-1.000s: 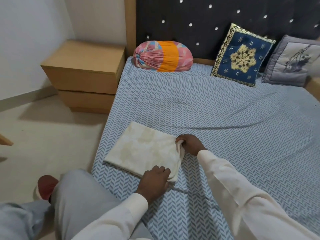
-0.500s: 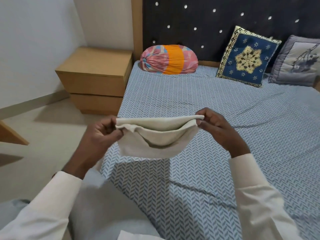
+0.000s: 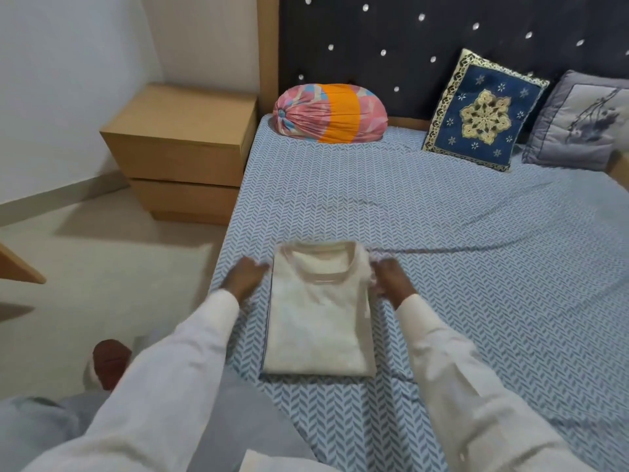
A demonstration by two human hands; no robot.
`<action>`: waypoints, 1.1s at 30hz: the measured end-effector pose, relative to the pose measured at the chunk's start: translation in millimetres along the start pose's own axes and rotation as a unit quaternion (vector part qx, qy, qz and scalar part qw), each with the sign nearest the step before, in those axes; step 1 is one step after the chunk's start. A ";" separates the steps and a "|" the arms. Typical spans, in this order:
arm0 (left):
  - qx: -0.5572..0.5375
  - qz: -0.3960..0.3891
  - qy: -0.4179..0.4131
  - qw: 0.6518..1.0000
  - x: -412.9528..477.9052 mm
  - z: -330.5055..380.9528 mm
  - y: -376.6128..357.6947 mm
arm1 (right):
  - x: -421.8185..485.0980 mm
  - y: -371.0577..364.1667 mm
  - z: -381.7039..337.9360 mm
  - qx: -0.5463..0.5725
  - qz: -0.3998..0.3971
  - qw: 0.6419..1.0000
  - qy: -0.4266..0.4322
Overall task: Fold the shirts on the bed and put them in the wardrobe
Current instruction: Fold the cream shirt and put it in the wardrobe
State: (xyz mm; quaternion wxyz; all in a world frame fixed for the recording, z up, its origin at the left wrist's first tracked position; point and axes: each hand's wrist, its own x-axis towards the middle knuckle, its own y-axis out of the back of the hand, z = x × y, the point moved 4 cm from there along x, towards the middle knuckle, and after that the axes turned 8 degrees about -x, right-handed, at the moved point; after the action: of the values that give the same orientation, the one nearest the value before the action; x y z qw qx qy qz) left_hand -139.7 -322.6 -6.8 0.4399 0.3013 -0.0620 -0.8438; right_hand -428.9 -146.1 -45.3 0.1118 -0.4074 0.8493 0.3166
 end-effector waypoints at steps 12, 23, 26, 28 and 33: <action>0.079 -0.173 0.100 0.977 -83.1 -77.1 -53.3 | -113.3 -37.7 53.5 -0.100 -0.193 0.972 -0.090; 0.273 -0.048 0.012 0.961 -83.6 -81.1 -43.3 | -75.2 -21.2 40.8 -0.087 0.059 0.994 -0.030; 0.211 -0.031 -0.010 0.977 -73.3 -79.2 -44.5 | -38.0 -22.6 16.6 -0.087 0.105 0.991 0.014; 0.176 -0.027 -0.012 0.984 -69.7 -77.1 -44.3 | -16.3 -23.8 6.4 -0.089 0.122 0.988 0.015; 0.107 -0.004 -0.005 0.994 -60.3 -80.4 -40.4 | 6.2 -23.7 4.1 -0.056 0.144 0.987 -0.033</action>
State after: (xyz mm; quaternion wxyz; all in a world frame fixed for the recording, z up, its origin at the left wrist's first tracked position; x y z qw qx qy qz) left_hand -97.0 -238.2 -59.6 0.4011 0.3425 -0.1532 -0.8357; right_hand -415.0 -158.5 -61.8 0.0702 -0.2756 0.8761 0.3894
